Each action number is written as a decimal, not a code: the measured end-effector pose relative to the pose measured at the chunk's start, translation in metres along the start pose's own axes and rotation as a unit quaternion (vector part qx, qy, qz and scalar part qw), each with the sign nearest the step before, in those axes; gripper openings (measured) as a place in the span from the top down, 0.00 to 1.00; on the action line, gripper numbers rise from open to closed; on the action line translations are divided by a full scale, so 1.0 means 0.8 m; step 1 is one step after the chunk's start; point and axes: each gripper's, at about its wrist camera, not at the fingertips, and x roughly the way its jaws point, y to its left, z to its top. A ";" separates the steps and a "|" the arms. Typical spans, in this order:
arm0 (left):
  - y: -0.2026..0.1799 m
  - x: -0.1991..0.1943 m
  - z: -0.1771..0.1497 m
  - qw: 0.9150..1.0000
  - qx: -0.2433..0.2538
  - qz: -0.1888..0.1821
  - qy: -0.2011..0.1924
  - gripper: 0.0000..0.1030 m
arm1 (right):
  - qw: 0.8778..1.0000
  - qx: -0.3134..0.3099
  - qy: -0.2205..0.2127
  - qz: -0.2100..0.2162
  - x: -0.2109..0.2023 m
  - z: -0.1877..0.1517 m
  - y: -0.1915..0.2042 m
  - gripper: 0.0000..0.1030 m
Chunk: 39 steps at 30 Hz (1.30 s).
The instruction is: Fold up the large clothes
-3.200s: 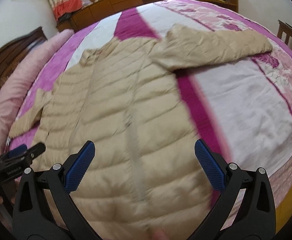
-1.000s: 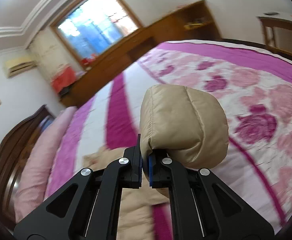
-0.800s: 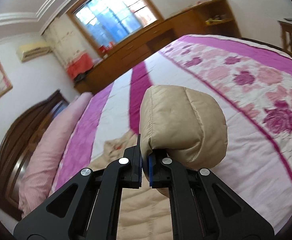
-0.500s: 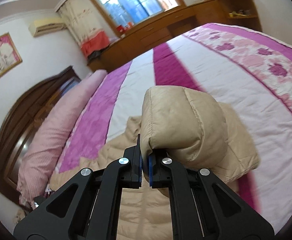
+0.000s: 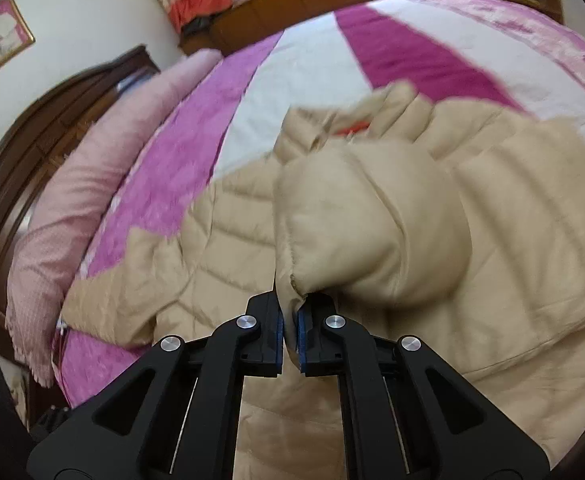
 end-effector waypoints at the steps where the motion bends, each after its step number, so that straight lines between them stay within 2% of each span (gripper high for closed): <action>1: 0.002 0.002 0.000 1.000 -0.002 0.001 0.002 0.05 | 1.000 -0.002 0.010 0.002 0.010 -0.004 0.001 0.90; 5: 0.003 0.006 0.001 1.000 -0.007 -0.002 0.005 0.05 | 0.999 0.009 0.034 0.007 0.033 -0.012 -0.001 0.86; 9: -0.001 0.004 0.003 1.000 -0.001 -0.002 0.002 0.05 | 0.997 0.038 0.050 0.035 0.038 -0.018 -0.006 0.62; 10: -0.002 0.003 0.004 1.000 0.001 -0.004 0.000 0.05 | 0.997 0.042 0.049 0.042 0.033 -0.019 -0.006 0.54; 12: -0.008 -0.001 0.007 1.000 0.008 -0.006 -0.004 0.05 | 0.997 0.043 0.042 0.052 0.011 -0.022 -0.008 0.47; 16: -0.026 -0.007 0.015 0.999 0.023 -0.019 -0.012 0.05 | 0.998 0.038 0.021 0.048 -0.044 -0.026 -0.017 0.40; 22: -0.082 -0.014 0.034 0.996 0.070 -0.044 -0.034 0.05 | 0.998 0.056 -0.015 -0.022 -0.126 -0.030 -0.073 0.38; 26: -0.127 -0.014 0.049 0.992 0.102 -0.059 -0.051 0.05 | 0.994 0.074 -0.033 -0.074 -0.159 -0.035 -0.116 0.38; 31: -0.192 -0.010 0.070 0.982 0.148 -0.078 -0.091 0.05 | 0.989 0.112 -0.044 -0.091 -0.178 -0.044 -0.160 0.38; 33: -0.221 -0.004 0.079 0.977 0.168 -0.071 -0.112 0.05 | 0.987 0.122 -0.044 -0.096 -0.183 -0.047 -0.174 0.38; 37: -0.267 0.021 0.094 0.971 0.199 -0.046 -0.122 0.05 | 0.985 0.138 -0.042 -0.098 -0.190 -0.057 -0.195 0.38; 39: -0.280 0.032 0.098 0.970 0.209 -0.030 -0.124 0.08 | 0.984 0.143 -0.041 -0.099 -0.189 -0.059 -0.200 0.38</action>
